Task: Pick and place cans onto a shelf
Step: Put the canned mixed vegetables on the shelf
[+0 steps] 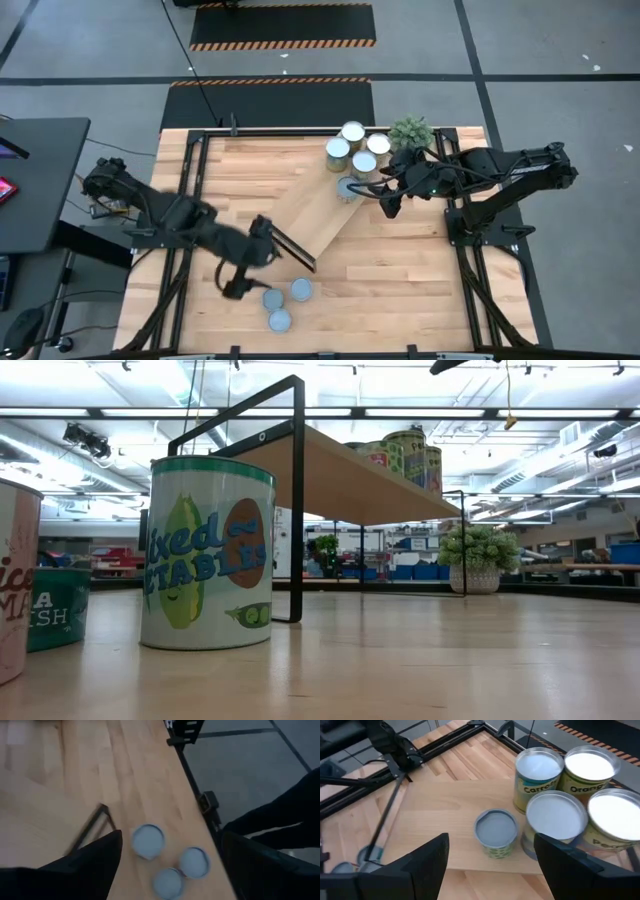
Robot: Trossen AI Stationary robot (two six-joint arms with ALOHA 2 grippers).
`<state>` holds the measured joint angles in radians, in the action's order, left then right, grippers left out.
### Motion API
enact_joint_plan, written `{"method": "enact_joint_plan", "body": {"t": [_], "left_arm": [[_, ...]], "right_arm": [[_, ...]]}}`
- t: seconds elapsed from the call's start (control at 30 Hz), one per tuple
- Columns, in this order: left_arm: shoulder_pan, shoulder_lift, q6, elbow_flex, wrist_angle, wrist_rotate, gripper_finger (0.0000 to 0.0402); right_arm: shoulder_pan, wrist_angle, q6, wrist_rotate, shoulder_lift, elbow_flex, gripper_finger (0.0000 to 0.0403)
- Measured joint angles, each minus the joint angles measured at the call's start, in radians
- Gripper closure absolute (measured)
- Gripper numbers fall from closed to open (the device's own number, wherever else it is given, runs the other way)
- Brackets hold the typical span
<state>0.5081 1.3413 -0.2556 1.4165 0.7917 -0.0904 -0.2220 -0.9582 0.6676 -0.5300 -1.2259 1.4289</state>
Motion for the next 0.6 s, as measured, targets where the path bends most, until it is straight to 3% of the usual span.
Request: {"method": "enact_joint_plan", "body": {"t": [0.23, 0.6], "left_arm": [[0.169, 0.000, -0.145, 0.000, -0.001, -0.137, 0.0054], [0.349, 0.064, -0.444, 0.000, -0.032, -0.197, 0.0054]], "right_arm": [[-0.056, 0.033, 0.060, 0.000, -0.017, 0.000, 0.0105], [-0.162, 0.187, 0.061, 0.033, -0.149, 0.000, 0.0105]]}}
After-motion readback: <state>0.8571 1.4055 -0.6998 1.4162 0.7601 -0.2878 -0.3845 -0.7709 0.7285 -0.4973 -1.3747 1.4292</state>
